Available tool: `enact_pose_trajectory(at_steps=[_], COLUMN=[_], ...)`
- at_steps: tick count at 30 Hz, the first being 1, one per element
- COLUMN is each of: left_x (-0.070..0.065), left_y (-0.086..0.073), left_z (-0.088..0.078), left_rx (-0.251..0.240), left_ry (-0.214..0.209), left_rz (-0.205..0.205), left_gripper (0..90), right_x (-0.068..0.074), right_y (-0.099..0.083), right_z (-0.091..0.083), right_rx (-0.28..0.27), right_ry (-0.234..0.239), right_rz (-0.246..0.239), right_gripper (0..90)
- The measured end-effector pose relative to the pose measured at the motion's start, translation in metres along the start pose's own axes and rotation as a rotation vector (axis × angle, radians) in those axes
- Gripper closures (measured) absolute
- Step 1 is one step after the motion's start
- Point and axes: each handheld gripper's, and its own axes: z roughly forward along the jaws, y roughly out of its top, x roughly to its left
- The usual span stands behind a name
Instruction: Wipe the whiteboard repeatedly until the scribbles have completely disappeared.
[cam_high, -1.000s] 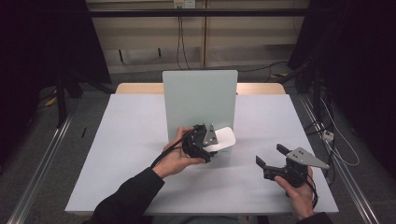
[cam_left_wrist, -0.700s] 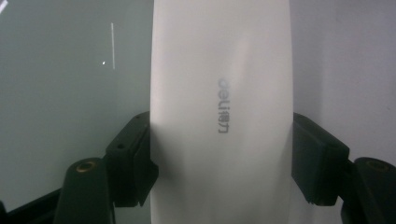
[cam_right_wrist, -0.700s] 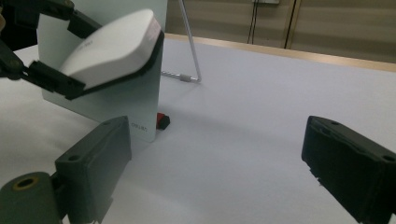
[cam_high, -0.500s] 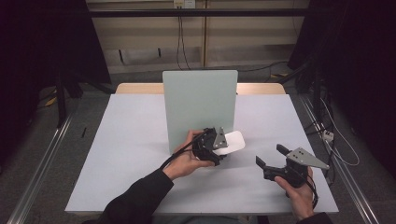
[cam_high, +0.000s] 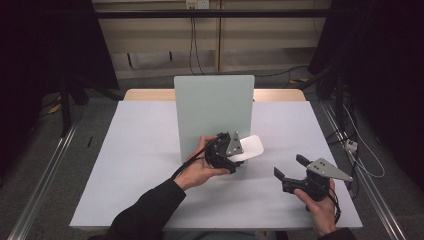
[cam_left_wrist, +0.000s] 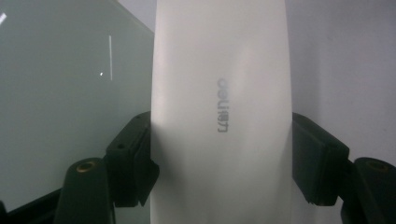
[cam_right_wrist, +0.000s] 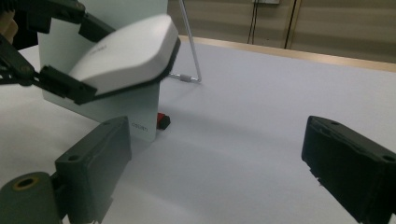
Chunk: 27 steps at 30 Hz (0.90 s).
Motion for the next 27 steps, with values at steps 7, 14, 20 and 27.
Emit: enact_pose_trajectory(at_steps=[7, 14, 20, 27], left_x=[0.013, 0.021, 0.012, 0.001], left_y=[-0.002, -0.008, -0.011, -0.028], left_z=[-0.017, -0.029, -0.019, -0.007], left_rx=[-0.07, -0.085, -0.017, 0.109], left_ry=[0.023, 0.03, 0.007, -0.092], left_rz=[-0.056, -0.077, -0.044, -0.006], left_gripper=[30.9, 30.9, 30.9, 30.9], right_x=[0.0, 0.001, 0.001, 0.001], right_y=[0.0, 0.0, 0.0, 0.0], right_z=[0.0, 0.0, 0.0, 0.0], right_rx=[0.0, -0.001, -0.001, -0.001], right_ry=[-0.001, 0.0, 0.0, 0.001], right_rz=[0.005, -0.002, -0.001, 0.0], right_gripper=[8.1, 8.1, 8.1, 8.1])
